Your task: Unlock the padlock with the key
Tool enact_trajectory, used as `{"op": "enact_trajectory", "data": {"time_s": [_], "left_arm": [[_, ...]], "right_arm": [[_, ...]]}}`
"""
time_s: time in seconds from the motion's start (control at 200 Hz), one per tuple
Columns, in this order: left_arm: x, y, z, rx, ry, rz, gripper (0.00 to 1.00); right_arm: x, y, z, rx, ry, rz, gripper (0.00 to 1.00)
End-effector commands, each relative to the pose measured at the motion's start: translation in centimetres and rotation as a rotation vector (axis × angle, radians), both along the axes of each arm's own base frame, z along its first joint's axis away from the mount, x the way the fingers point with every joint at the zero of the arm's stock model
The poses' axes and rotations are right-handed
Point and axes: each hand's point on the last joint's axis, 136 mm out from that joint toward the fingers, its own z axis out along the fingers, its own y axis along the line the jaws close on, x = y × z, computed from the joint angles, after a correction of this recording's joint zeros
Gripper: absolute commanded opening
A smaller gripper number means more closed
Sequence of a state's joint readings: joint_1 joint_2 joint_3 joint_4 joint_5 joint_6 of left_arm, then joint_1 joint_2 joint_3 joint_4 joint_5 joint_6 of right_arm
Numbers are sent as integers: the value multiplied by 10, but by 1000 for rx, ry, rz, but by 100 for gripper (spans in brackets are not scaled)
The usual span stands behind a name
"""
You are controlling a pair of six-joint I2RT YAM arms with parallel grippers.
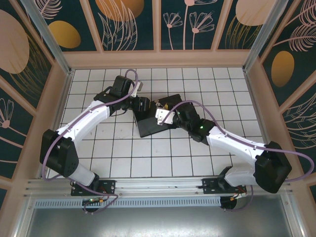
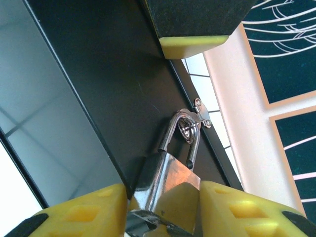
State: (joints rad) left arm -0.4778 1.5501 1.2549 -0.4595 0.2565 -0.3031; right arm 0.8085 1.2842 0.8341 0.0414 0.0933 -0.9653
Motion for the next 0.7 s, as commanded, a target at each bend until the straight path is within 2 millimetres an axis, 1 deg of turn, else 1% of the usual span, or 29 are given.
{"op": "enact_trajectory", "data": {"time_s": [0.0,0.08,0.205,0.38,0.415,0.52,0.596,0.696], "left_arm": [[-3,7,-24,51,48,-4,63],[-3,6,-25,49,51,-5,63],[-3,6,-26,49,52,-7,63],[-6,4,-26,42,54,-19,62],[-6,5,-26,43,54,-20,62],[-7,6,-28,48,58,-19,62],[-7,6,-30,48,62,-18,61],[-8,3,-28,36,60,-24,61]], "right_arm": [[3,2,6,-1,17,13,35],[3,2,9,17,19,15,34],[7,-1,12,60,35,-12,32],[12,1,21,181,72,-56,32],[9,5,21,209,93,-40,32],[8,3,24,254,105,-53,29],[9,1,33,324,115,-62,26],[10,-3,43,384,133,-73,25]]}}
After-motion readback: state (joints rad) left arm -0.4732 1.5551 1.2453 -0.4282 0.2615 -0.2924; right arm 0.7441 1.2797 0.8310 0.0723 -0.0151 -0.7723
